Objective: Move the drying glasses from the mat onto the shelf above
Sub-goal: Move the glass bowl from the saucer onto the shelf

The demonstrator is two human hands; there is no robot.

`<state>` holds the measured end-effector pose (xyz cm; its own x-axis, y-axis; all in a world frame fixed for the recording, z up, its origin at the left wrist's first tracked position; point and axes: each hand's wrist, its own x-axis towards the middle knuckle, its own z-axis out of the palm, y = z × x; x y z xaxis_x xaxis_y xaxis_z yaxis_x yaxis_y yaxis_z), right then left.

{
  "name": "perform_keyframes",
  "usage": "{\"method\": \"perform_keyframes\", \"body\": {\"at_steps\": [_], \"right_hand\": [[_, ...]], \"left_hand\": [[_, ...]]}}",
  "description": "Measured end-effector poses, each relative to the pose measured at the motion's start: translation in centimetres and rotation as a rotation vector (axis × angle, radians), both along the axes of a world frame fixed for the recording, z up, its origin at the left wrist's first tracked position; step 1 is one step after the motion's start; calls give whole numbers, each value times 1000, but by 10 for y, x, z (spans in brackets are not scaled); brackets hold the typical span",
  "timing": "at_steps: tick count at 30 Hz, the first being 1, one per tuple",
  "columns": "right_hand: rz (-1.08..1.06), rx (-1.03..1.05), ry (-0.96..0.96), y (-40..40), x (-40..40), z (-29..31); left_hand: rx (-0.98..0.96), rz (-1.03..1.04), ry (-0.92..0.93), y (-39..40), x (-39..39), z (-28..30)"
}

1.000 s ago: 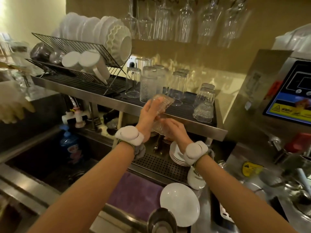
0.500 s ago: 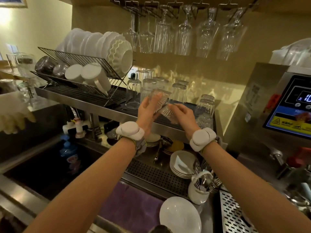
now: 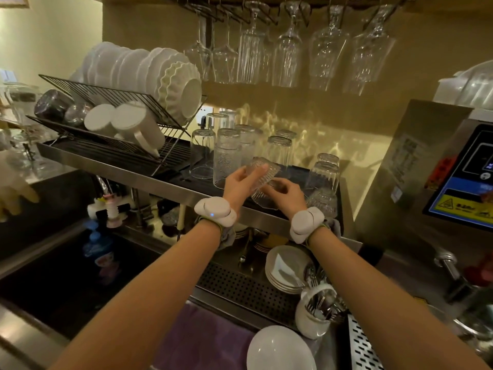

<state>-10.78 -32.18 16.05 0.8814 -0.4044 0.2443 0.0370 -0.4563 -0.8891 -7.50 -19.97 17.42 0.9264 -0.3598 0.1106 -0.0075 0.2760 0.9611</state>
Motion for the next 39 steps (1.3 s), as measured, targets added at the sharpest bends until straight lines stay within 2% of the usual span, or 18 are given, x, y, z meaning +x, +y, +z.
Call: {"method": "perform_keyframes", "body": {"at_steps": [5, 10, 13, 17, 21, 26, 39], "right_hand": [[8, -42, 1, -8, 3, -4], [15, -37, 54, -8, 4, -3], [82, 153, 55, -12, 6, -4], [16, 375, 21, -17, 5, -2], [-20, 393, -60, -17, 6, -6], [-27, 426, -64, -19, 8, -7], [-65, 430, -74, -18, 5, -2]], "left_hand": [[36, 11, 7, -12, 11, -2], [84, 65, -94, -17, 17, -5], [151, 119, -161, -20, 21, -8], [262, 138, -291, -23, 21, -13], [380, 119, -349, -25, 22, -14], [477, 93, -402, -28, 23, -16], [556, 74, -365, -31, 27, -14]]}}
